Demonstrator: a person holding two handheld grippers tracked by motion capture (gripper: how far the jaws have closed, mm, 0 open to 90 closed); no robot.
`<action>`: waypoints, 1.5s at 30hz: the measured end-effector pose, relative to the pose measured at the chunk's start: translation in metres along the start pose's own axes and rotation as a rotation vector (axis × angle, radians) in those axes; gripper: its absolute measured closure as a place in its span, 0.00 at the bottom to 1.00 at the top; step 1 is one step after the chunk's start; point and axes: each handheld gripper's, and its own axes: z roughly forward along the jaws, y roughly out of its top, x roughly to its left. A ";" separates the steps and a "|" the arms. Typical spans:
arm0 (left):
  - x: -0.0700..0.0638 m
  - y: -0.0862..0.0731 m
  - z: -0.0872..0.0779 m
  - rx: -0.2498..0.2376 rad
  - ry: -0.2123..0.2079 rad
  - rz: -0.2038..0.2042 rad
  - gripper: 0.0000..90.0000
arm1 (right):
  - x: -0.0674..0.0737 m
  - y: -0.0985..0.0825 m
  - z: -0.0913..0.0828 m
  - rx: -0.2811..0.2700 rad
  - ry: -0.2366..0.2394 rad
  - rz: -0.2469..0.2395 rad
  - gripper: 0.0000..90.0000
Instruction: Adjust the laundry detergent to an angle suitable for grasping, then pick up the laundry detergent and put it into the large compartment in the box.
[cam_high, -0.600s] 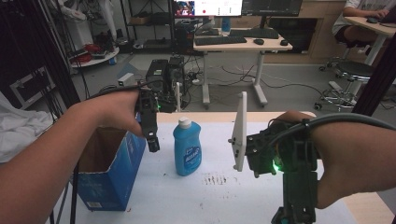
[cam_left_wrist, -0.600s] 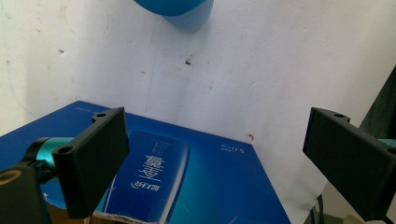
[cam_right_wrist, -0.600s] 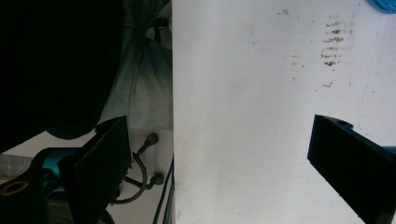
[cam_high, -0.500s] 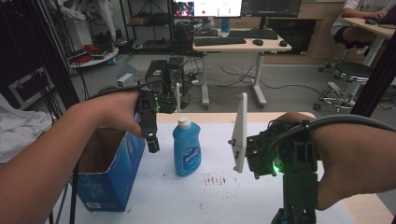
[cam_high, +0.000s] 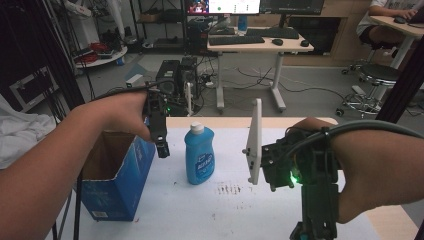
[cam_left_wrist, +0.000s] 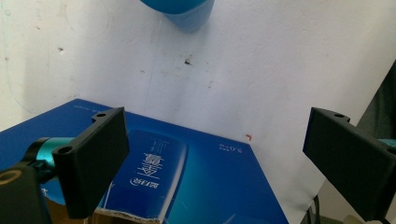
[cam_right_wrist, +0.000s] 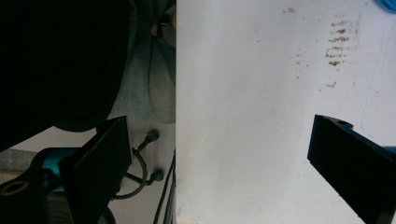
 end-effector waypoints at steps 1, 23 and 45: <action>0.000 0.000 0.000 0.004 0.004 -0.001 0.08 | 0.000 0.000 0.000 0.000 0.000 0.000 0.06; -0.005 0.006 0.001 0.022 0.013 0.021 0.08 | 0.004 0.005 -0.003 -0.009 -0.016 0.000 0.06; -0.002 0.007 0.002 0.018 -0.021 0.013 0.08 | -0.006 0.000 -0.002 -0.006 -0.006 -0.029 0.06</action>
